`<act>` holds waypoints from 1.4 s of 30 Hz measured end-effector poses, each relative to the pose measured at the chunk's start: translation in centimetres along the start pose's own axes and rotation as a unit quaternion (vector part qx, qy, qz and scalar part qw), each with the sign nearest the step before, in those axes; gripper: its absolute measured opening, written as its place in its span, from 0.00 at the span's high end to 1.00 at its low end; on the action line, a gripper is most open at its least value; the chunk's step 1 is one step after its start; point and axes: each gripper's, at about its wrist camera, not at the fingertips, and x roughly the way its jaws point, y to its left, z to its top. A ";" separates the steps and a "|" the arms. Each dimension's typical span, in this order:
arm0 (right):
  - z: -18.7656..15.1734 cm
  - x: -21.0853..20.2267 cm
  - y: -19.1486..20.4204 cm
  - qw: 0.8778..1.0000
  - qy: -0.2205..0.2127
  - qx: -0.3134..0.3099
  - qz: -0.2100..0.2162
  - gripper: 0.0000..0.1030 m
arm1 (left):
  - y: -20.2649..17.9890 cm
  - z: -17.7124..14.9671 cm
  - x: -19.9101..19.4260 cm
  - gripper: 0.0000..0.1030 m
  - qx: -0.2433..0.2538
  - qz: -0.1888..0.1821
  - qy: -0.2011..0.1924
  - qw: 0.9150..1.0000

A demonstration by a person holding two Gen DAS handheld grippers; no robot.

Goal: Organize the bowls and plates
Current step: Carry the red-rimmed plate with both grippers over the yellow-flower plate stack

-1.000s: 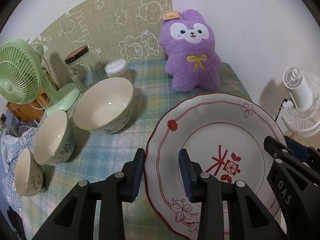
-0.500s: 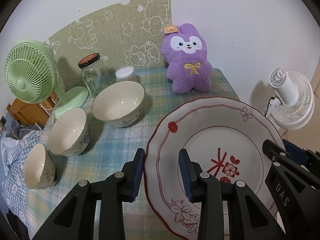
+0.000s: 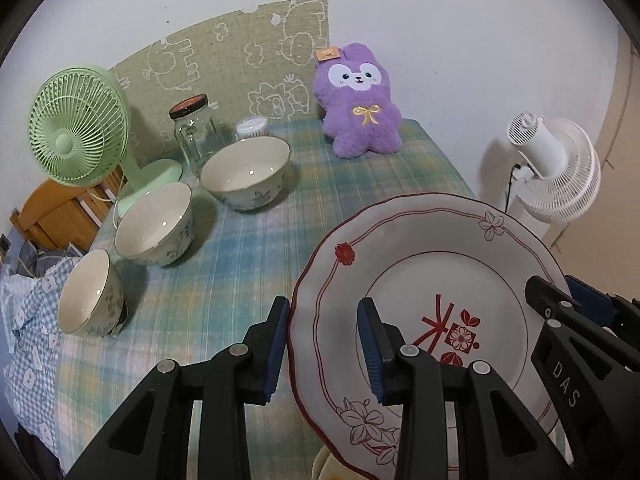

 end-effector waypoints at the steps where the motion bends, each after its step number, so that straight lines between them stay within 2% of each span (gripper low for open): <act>1: -0.5 -0.2 0.0 1.000 0.000 0.001 -0.002 0.69 | 0.0 -0.5 -0.2 0.67 0.002 -0.002 0.000 1.000; 12: -6.1 -2.3 -0.9 0.999 0.008 0.019 -0.025 0.69 | -0.7 -5.6 -2.1 0.67 0.025 -0.023 0.007 0.999; 17: -8.5 -2.4 -1.3 0.999 0.018 0.028 -0.032 0.69 | -1.3 -7.6 -2.5 0.67 0.045 -0.026 0.003 0.999; 24: -11.3 -2.1 -1.9 0.998 0.029 0.040 -0.042 0.69 | -1.7 -9.6 -2.1 0.67 0.054 -0.041 0.016 0.998; 31: -12.4 -1.9 -2.4 0.997 0.035 0.047 -0.049 0.69 | -2.0 -10.9 -1.8 0.67 0.059 -0.049 0.031 0.997; 42: -13.1 -1.8 -2.2 0.997 0.040 0.045 -0.056 0.68 | -2.2 -11.3 -1.7 0.67 0.072 -0.044 0.024 0.996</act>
